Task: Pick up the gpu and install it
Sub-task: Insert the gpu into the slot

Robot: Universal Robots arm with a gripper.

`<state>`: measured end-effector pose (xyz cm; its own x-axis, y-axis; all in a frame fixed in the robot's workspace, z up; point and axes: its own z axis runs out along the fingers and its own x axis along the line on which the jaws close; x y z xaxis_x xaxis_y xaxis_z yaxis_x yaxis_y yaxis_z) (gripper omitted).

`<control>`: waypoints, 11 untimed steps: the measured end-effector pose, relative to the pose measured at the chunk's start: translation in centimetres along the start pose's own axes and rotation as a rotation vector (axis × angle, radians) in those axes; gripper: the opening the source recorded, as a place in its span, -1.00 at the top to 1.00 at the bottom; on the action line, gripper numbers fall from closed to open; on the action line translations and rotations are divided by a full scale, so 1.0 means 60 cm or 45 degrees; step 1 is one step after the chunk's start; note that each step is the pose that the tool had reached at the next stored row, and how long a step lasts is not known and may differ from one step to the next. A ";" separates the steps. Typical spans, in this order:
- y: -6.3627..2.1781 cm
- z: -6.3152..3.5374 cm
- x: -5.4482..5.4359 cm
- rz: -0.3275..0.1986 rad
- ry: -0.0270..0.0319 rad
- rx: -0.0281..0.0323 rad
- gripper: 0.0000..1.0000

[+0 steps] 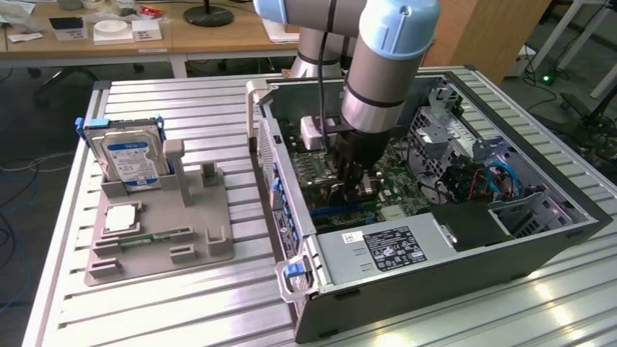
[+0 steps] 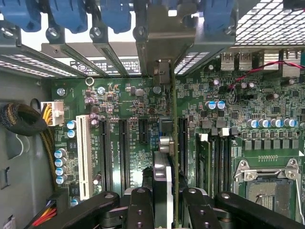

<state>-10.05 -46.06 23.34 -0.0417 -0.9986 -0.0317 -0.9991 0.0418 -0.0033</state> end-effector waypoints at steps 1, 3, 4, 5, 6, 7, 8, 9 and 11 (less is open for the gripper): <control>0.000 0.001 0.000 0.000 0.0001 0.0000 0.44; 0.000 0.002 0.000 0.000 0.0002 -0.0004 0.44; 0.000 0.003 0.000 0.000 0.0001 -0.0004 0.44; 0.000 0.003 0.000 0.000 0.0004 -0.0003 0.44; 0.000 0.003 0.000 0.000 0.0004 -0.0003 0.44; 0.000 0.003 0.000 0.000 0.0002 -0.0002 0.44; 0.000 0.003 0.000 0.000 0.0001 -0.0001 0.44; 0.000 0.003 0.000 0.000 0.0000 0.0000 0.44; 0.000 -0.001 0.000 0.000 -0.0002 0.0000 0.44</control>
<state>-10.05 -46.05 23.42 -0.0418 -0.9986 -0.0319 -0.9991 0.0419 -0.0033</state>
